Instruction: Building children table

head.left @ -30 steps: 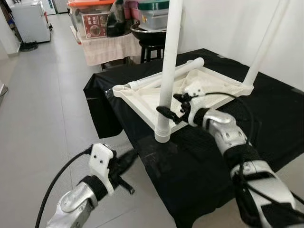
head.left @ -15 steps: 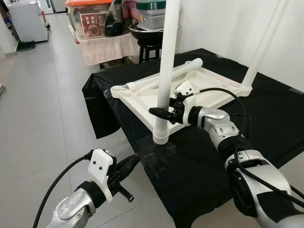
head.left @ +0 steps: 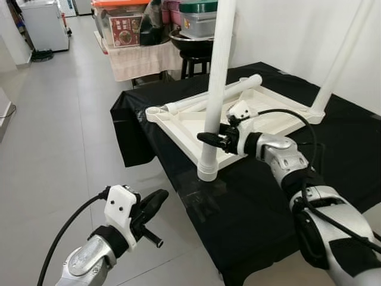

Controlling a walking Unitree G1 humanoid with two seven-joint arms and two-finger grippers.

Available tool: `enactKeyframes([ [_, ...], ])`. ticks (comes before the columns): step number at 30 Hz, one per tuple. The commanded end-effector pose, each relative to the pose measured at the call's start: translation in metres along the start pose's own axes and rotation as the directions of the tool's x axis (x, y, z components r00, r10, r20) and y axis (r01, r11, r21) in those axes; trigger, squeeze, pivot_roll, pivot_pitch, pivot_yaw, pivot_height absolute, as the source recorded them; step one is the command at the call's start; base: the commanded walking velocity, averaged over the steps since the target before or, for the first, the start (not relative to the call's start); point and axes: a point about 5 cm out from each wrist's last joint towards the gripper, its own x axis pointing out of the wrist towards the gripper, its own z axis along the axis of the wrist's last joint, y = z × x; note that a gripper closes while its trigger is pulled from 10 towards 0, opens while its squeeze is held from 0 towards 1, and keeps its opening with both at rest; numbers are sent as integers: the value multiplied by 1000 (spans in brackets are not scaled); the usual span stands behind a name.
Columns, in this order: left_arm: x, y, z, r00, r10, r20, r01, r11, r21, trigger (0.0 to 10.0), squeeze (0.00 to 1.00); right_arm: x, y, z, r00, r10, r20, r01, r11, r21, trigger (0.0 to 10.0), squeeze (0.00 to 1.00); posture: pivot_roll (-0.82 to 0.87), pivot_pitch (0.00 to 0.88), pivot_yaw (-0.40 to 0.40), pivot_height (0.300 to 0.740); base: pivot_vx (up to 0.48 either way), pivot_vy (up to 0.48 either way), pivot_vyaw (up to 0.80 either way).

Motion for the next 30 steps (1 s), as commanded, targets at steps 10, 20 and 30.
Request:
enactKeyframes([
  [10,4,8,-5,1000,3,-13,-3,1000,23,10000,0,-72,-9,-49,783,-597,-173,601,798,-33,0,0,6,0,-36,740,0,0,0],
  [20,7,9,-5,1000,3,-8,-3,1000,20,10000,0,-54,23,-29,903,-380,-200,392,919,26,10000,1000,13,0,-33,740,0,0,0],
  [30,10,4,-6,999,-51,-2,51,999,-6,10000,0,-24,5,29,981,188,45,-181,975,-132,10000,0,13,0,-36,740,0,0,0],
])
